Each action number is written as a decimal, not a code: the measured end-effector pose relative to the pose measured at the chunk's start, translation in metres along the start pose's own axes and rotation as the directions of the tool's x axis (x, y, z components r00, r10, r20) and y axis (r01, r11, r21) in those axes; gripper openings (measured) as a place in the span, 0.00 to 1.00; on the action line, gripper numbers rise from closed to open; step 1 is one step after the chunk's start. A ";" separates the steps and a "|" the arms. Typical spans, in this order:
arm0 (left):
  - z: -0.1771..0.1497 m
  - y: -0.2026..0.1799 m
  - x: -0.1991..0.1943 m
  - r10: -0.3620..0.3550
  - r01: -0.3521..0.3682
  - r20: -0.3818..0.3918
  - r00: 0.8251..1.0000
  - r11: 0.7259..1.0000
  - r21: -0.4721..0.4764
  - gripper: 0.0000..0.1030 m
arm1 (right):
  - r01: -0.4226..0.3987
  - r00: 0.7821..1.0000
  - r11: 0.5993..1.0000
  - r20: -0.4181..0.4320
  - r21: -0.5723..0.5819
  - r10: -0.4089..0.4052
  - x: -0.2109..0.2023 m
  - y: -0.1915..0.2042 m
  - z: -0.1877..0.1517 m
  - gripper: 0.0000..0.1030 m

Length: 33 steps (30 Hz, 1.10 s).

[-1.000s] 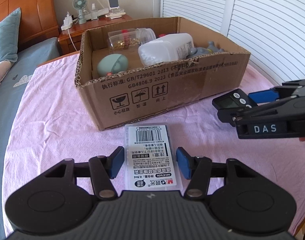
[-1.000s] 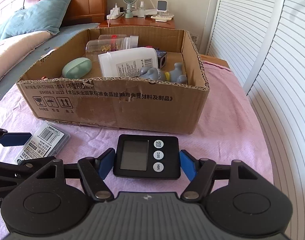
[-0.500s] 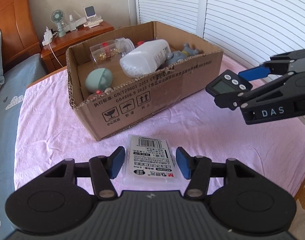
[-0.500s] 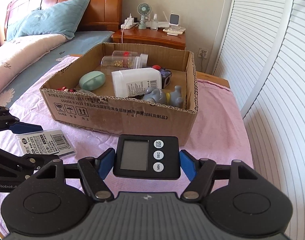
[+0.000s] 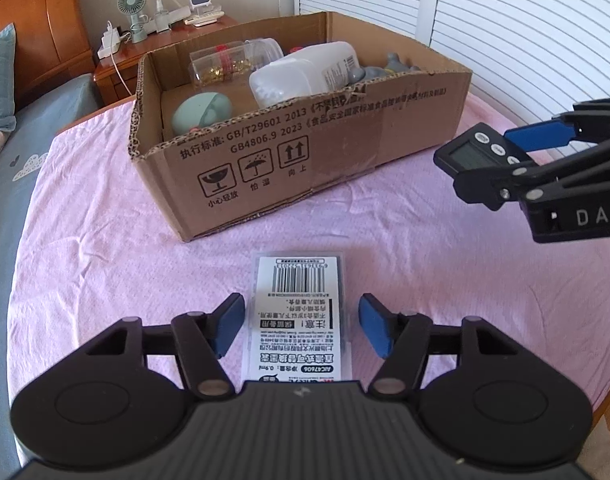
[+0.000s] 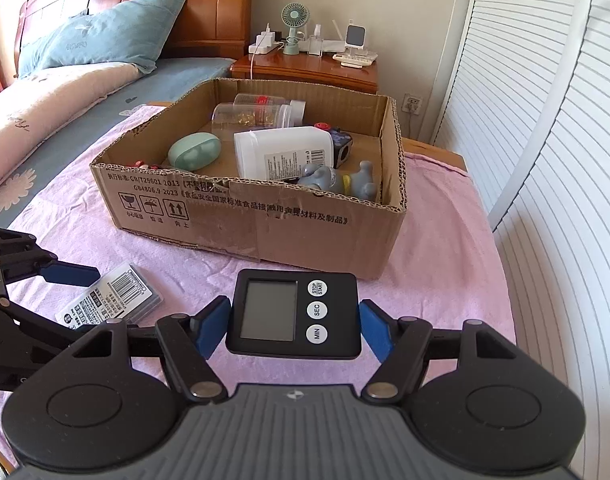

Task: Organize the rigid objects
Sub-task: 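Lift and carry the card pack and timer over the box with both grippers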

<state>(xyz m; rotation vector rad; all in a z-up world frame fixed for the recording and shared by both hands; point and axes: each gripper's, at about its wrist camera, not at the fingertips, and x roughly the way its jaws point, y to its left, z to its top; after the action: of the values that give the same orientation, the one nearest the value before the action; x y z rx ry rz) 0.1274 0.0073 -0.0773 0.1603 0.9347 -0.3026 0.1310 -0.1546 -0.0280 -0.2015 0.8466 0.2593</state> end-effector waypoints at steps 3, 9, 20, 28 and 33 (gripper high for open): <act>0.001 -0.002 -0.001 -0.014 0.014 -0.008 1.000 1.000 0.012 0.53 | -0.001 1.000 1.000 0.003 -0.011 0.001 -0.002 0.000 0.001 0.72; 0.006 -0.001 -0.014 -0.037 0.038 -0.015 0.999 0.997 0.069 0.53 | -0.017 0.999 0.999 0.028 -0.038 0.018 -0.015 -0.003 0.009 0.72; 0.033 0.007 -0.054 -0.094 0.093 -0.001 0.996 0.990 0.108 0.53 | -0.023 0.991 0.999 0.129 -0.046 0.029 -0.018 -0.033 0.069 0.72; 0.056 0.007 -0.071 -0.084 0.077 0.044 0.995 0.988 0.135 0.53 | -0.064 0.995 0.998 0.074 0.026 0.062 0.051 -0.053 0.115 0.66; 0.072 0.008 -0.072 -0.067 0.057 0.065 0.996 0.988 0.144 0.53 | -0.040 0.998 0.996 0.049 0.075 0.036 0.073 -0.063 0.124 0.81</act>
<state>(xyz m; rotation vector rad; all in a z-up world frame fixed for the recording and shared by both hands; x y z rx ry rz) 0.1450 0.0097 0.0231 0.2504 0.8501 -0.4303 0.2847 -0.1696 0.0018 -0.1076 0.8122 0.2659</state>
